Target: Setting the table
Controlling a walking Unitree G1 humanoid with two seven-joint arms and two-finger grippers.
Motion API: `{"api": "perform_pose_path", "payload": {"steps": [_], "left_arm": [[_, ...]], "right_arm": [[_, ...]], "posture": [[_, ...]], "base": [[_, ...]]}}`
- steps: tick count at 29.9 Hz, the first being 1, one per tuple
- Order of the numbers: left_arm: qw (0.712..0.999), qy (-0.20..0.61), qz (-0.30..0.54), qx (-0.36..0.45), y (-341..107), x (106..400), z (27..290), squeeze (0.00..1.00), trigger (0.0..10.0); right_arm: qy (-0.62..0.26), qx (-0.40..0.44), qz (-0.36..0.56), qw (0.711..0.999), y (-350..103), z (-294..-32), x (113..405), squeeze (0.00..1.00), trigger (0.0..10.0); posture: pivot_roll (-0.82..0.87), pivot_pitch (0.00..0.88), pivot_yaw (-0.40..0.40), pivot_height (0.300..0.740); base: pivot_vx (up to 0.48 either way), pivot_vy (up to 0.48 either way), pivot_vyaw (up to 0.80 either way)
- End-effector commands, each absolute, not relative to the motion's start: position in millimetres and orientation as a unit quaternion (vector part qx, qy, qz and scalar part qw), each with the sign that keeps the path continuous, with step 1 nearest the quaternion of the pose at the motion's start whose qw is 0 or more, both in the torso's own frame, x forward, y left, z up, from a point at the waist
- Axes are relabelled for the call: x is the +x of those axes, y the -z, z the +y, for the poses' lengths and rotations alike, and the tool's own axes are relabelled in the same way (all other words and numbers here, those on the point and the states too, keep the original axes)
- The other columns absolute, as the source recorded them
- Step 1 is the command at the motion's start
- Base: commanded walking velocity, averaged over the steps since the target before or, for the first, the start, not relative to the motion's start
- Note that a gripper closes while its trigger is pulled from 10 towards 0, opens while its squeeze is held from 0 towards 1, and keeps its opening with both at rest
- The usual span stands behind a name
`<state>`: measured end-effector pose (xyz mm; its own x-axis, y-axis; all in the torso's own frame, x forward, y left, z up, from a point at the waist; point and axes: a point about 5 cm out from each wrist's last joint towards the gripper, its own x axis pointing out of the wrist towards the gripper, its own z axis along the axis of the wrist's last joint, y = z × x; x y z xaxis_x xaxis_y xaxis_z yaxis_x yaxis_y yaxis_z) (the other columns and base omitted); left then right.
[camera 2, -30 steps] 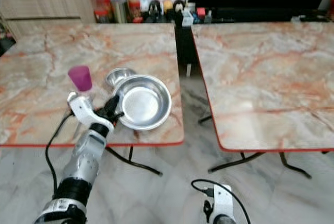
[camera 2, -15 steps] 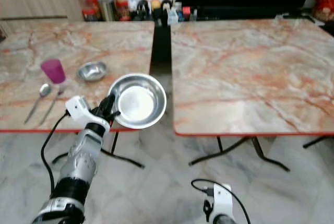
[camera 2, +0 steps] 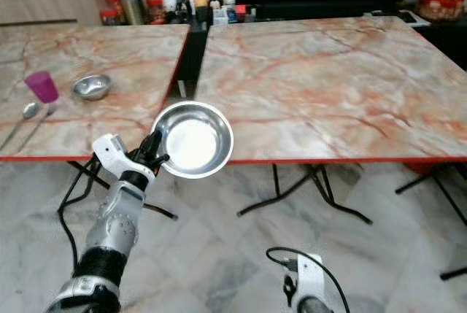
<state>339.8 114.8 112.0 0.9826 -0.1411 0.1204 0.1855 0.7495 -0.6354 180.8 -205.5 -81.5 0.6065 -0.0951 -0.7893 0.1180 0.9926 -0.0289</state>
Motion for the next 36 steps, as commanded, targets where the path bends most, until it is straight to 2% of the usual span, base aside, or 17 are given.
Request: {"api": "perform_pose_path", "payload": {"steps": [1,11,17,22,36], "left_arm": [[0.937,0.079,-0.045,-0.336,-117,343,126,0.0,10.0],[0.946,0.089,-0.043,-0.31,-116,340,121,0.0,10.0],[0.958,0.095,-0.034,-0.267,-114,339,115,0.0,10.0],[0.955,0.107,-0.043,-0.274,-115,337,113,0.0,10.0],[0.955,0.108,-0.045,-0.271,-115,337,112,0.0,10.0]], "right_arm": [[0.053,0.013,0.432,0.9,79,-200,187,0.0,10.0],[0.057,0.019,0.434,0.899,80,-201,186,0.0,10.0],[0.058,0.02,0.434,0.899,80,-200,186,0.0,10.0],[0.06,0.018,0.434,0.899,80,-201,185,0.0,10.0],[0.065,0.022,0.431,0.9,80,-201,186,0.0,10.0]], "posture": [[0.05,0.0,0.026,0.74],[0.06,0.0,0.018,0.74],[0.06,0.0,0.018,0.74],[0.05,0.0,0.019,0.74],[0.05,0.0,0.021,0.74]], "base": [[0.0,-0.439,0.0],[0.0,-0.421,0.0],[0.0,0.0,0.0],[0.0,0.0,0.0],[0.39,0.0,-0.13]]}}
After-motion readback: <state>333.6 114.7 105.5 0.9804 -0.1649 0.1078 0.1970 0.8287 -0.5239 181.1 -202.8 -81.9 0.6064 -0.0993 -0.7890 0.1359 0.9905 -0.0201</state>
